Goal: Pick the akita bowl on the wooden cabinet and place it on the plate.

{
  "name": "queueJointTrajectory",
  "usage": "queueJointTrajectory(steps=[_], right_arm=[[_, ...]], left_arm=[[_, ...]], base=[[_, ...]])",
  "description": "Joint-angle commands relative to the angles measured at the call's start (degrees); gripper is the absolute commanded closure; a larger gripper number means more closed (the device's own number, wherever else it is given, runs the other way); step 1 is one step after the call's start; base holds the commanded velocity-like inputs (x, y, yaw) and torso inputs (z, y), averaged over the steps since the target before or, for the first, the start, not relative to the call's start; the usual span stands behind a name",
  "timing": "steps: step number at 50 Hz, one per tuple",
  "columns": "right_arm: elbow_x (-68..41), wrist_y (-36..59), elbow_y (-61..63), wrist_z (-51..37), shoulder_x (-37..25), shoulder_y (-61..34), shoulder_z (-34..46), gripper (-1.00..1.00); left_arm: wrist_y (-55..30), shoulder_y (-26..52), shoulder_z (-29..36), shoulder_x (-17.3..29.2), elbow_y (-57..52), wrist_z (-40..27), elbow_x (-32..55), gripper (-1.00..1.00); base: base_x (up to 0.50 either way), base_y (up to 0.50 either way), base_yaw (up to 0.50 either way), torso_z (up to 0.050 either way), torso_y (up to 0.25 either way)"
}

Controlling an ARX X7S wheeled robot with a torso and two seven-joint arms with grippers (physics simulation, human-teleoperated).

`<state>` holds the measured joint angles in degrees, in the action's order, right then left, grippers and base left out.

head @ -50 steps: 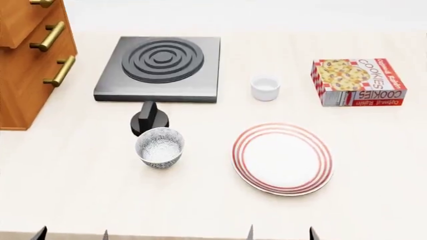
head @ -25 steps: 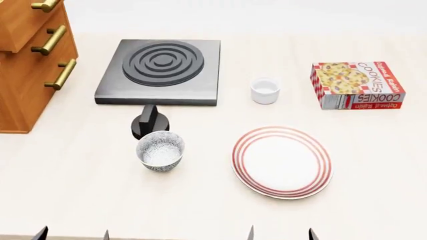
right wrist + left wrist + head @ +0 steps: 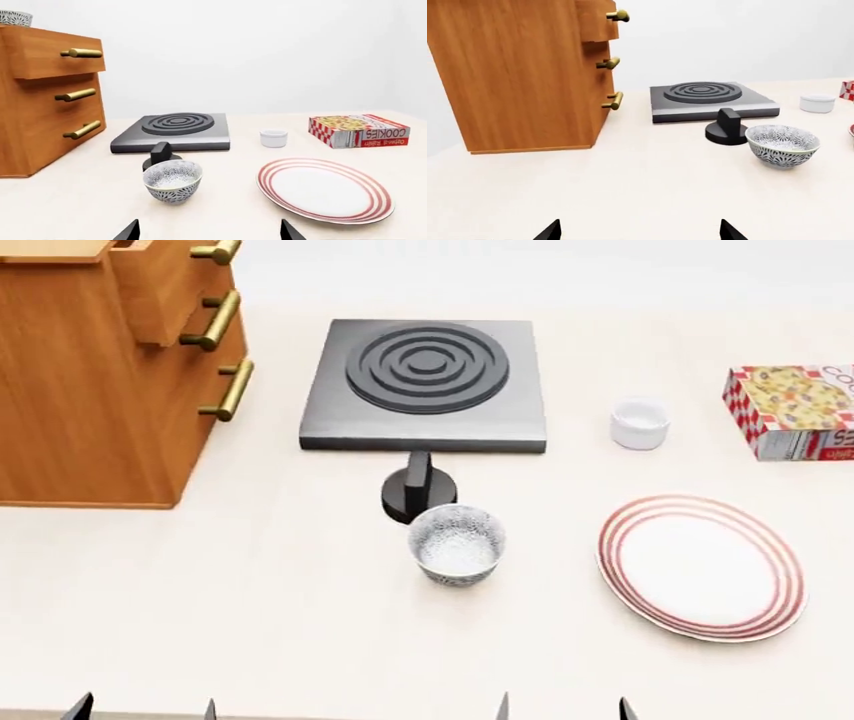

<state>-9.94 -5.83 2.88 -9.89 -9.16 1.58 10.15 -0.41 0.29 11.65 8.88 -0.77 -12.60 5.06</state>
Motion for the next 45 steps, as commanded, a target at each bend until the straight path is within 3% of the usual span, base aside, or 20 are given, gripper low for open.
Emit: queueJointTrajectory(steps=[1, 24, 45], right_arm=[[0.9, -0.17, 0.08, 0.66, 0.49, 0.15, -0.52, -1.0], [0.06, -0.02, -0.02, -0.21, -0.22, -0.02, 0.37, -1.0], [0.22, 0.86, -0.69, -1.3, -0.91, -0.7, 1.31, -1.0]], left_arm=[[0.98, -0.36, -0.64, -0.49, -0.12, 0.87, -0.41, -1.0], [0.81, -0.16, 0.34, 0.19, -0.3, -0.16, 0.14, -1.0], [1.24, 0.03, 1.13, 0.77, 0.22, -0.77, 0.74, -1.0]], base=[[0.0, 0.5, 0.0, 0.0, 0.0], [0.0, 0.5, 0.0, 0.0, 0.0], [0.0, 0.02, 0.0, 0.0, 0.0]])
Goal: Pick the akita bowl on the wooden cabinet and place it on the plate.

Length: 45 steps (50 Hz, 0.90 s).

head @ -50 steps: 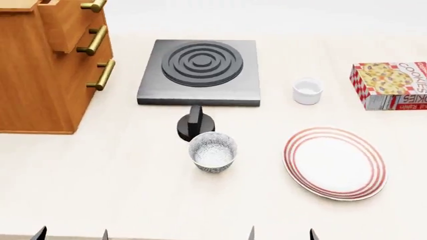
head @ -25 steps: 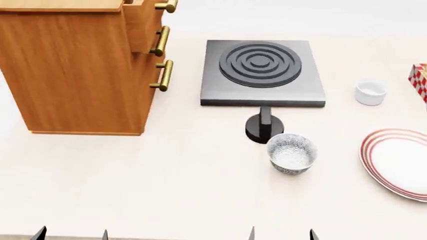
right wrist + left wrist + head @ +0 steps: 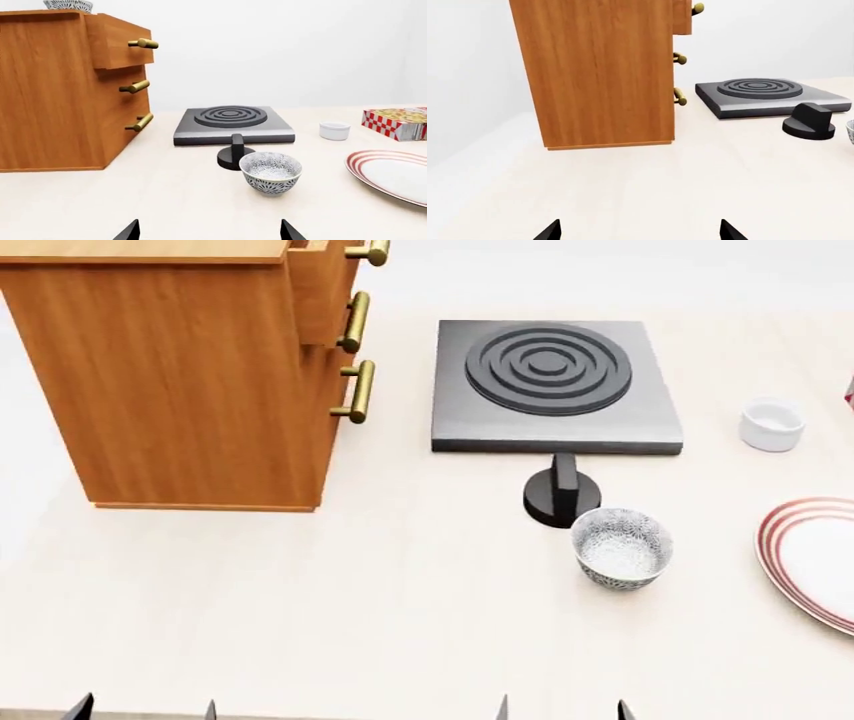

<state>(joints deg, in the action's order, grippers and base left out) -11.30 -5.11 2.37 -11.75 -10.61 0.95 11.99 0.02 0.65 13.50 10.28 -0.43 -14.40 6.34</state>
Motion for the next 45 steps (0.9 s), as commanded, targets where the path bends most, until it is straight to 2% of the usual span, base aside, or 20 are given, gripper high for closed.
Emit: queueJointTrajectory(steps=[1, 20, 25, 28, 33, 39, 45], right_arm=[[1.57, 0.14, -0.2, 0.53, 0.53, -0.08, -0.49, -1.0], [0.84, 0.24, -0.62, -0.16, 0.18, -0.4, -0.05, -1.0], [0.99, -0.71, -0.01, -0.66, 0.14, -0.02, -0.09, -1.0], [1.11, -1.41, 1.54, -0.86, -0.07, 0.51, -0.01, -1.0], [0.96, 0.52, 9.07, -2.46, -1.12, 2.41, -0.68, -1.0], [1.72, 1.98, 14.03, -3.34, -1.97, 3.64, -0.29, -1.0], [1.65, 3.46, 18.38, -3.67, -2.62, 4.29, 0.2, -1.0]], left_arm=[[0.78, -0.32, -0.68, -0.6, -0.16, 0.99, -0.53, -1.0], [0.98, -0.15, -0.06, -0.11, 0.02, 0.31, -0.2, -1.0], [-0.1, -0.01, 1.62, 0.23, -0.17, -1.63, -4.21, -1.0], [-1.67, -0.13, 1.33, 0.17, -1.13, -3.17, -5.11, -1.0], [-10.34, -0.01, 1.55, -0.05, -5.8, -6.88, -8.55, -1.0], [-14.16, -0.86, 1.41, 0.37, -10.92, -6.71, -8.01, -1.0], [-14.6, -1.7, 2.11, 1.66, -15.66, -5.65, -7.89, -1.0]], base=[[0.0, 0.09, 0.0, 0.0, 0.0], [0.0, 0.01, 0.0, 0.0, 0.0], [0.0, 0.0, 0.0, 0.0, 0.0], [0.0, 0.0, 0.0, 0.0, 0.0], [0.0, 0.0, 0.0, 0.0, 0.0], [0.0, 0.0, 0.0, 0.0, 0.0], [0.0, 0.0, 0.0, 0.0, 0.0]])
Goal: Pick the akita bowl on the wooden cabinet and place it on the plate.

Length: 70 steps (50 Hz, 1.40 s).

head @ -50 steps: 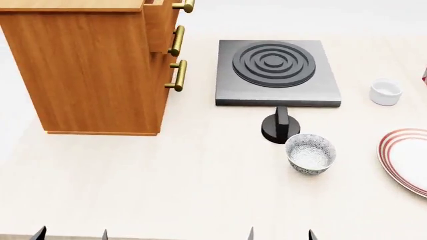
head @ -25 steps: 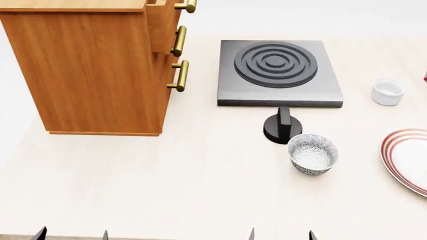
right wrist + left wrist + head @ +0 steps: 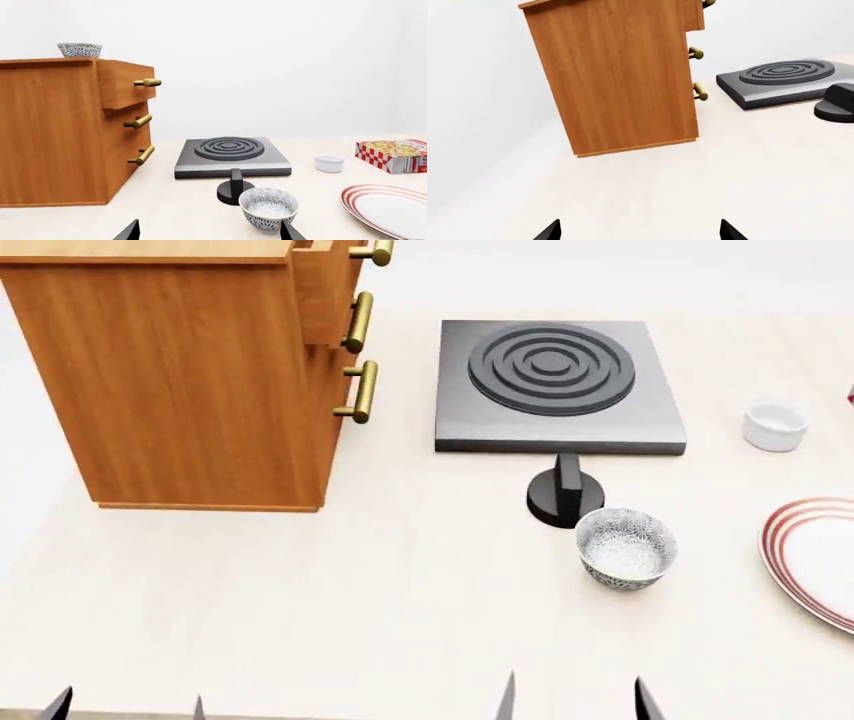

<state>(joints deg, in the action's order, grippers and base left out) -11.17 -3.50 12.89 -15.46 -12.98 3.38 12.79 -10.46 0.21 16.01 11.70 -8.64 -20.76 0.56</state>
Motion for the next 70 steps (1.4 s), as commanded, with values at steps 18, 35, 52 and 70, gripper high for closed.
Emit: queueJointTrajectory(steps=[18, 35, 52, 70], right_arm=[[1.01, 4.6, 16.97, -1.12, -2.2, 3.12, 0.03, -1.0], [1.21, 4.5, 21.84, -1.79, -3.35, 3.67, 0.94, -1.0], [1.09, 2.65, 24.1, -2.25, -3.94, 4.16, 1.39, -1.0], [1.0, 2.64, 24.61, -2.39, -4.48, 3.83, 2.66, -1.0]], left_arm=[[-12.14, -3.7, -2.07, 1.71, -22.76, -2.76, -4.84, -1.0], [-14.11, -5.06, -7.17, 0.91, -28.9, -5.54, -2.09, -1.0], [-15.79, -4.94, -8.31, 0.54, -32.35, -6.95, -0.98, -1.0], [-42.31, 15.58, -2.54, 1.01, -47.13, -3.31, -3.08, -1.0]], base=[[0.0, 0.0, 0.0, 0.0, 0.0], [0.0, 0.0, 0.0, 0.0, 0.0], [0.23, 0.0, 0.0, 0.0, 0.0], [0.41, 0.0, 0.0, 0.0, 0.0]])
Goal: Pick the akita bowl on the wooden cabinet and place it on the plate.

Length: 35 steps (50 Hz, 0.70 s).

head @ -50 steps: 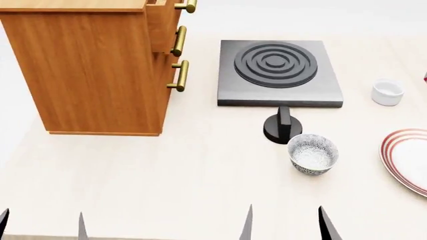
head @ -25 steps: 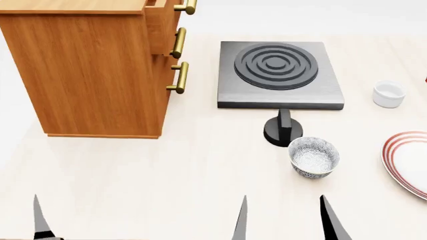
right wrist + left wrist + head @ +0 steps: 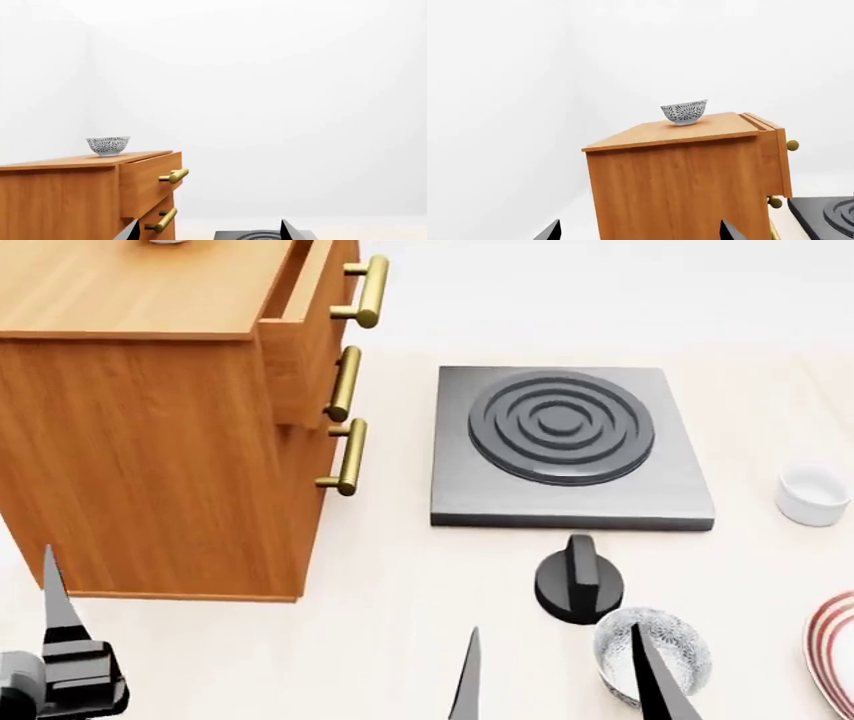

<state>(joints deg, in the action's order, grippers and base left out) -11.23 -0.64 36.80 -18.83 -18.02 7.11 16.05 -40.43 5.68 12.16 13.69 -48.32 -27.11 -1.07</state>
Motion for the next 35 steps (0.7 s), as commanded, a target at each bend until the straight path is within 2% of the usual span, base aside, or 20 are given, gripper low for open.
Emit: queueJointTrajectory(steps=[1, 6, 9, 11, 12, 13, 24, 29, 35], right_arm=[[1.07, -0.2, 0.64, 0.94, 0.53, 0.07, -0.58, -1.0], [0.86, -0.1, 0.55, 0.81, 0.42, -0.09, -0.47, -1.0], [0.75, 0.22, 0.76, 0.59, 0.32, -0.22, -0.54, -1.0], [1.43, 1.4, 0.95, 0.0, 0.4, -0.57, -0.44, -1.0], [1.34, 0.99, 1.0, 0.12, 0.37, -0.49, -0.35, -1.0], [1.22, 0.83, 0.99, 0.14, 0.33, -0.43, -0.34, -1.0], [1.13, 0.65, 1.32, 0.09, -0.12, -0.4, 0.18, -1.0], [1.68, 0.33, 1.37, 0.04, -0.38, -0.43, 0.45, -1.0], [1.39, -0.44, 1.6, 0.1, -0.71, -0.3, 0.4, -1.0]], left_arm=[[-13.43, 11.02, 1.52, -0.98, -7.99, 3.1, -1.58, -1.0], [-21.08, 18.45, 1.4, -1.82, -11.62, 4.79, -1.19, -1.0], [-23.41, 21.67, 1.86, -3.32, -11.66, 7.82, -4.09, -1.0], [-24.13, 23.14, 2.23, -8.37, -11.67, 17.33, -14.82, -1.0], [-24.06, 23.96, 3.17, -12.78, -11.66, 25.92, -23.41, -1.0], [-24.61, 24.79, 3.29, -13.66, -11.67, 27.94, -27.46, -1.0], [-29.4, 32.1, 6.54, -13.68, -11.67, 29.59, -29.38, -1.0], [-33.44, 37.88, 8.65, -13.69, -11.67, 30.5, -30.18, -1.0], [-36.65, 42.74, 10.92, -13.69, -11.67, 31.73, -31.83, -1.0]], base=[[0.41, 0.0, 0.0, 0.0, 0.0], [0.4, 0.0, 0.0, 0.0, 0.0], [0.36, 0.0, 0.0, 0.0, 0.0], [0.11, 0.0, 0.0, 0.0, 0.0], [0.0, 0.0, 0.0, 0.0, 0.0], [0.0, 0.0, 0.0, 0.0, 0.0], [0.0, 0.0, 0.0, 0.0, 0.0], [0.0, 0.0, 0.0, 0.0, 0.0], [0.37, 0.0, 0.0, 0.0, 0.0]])
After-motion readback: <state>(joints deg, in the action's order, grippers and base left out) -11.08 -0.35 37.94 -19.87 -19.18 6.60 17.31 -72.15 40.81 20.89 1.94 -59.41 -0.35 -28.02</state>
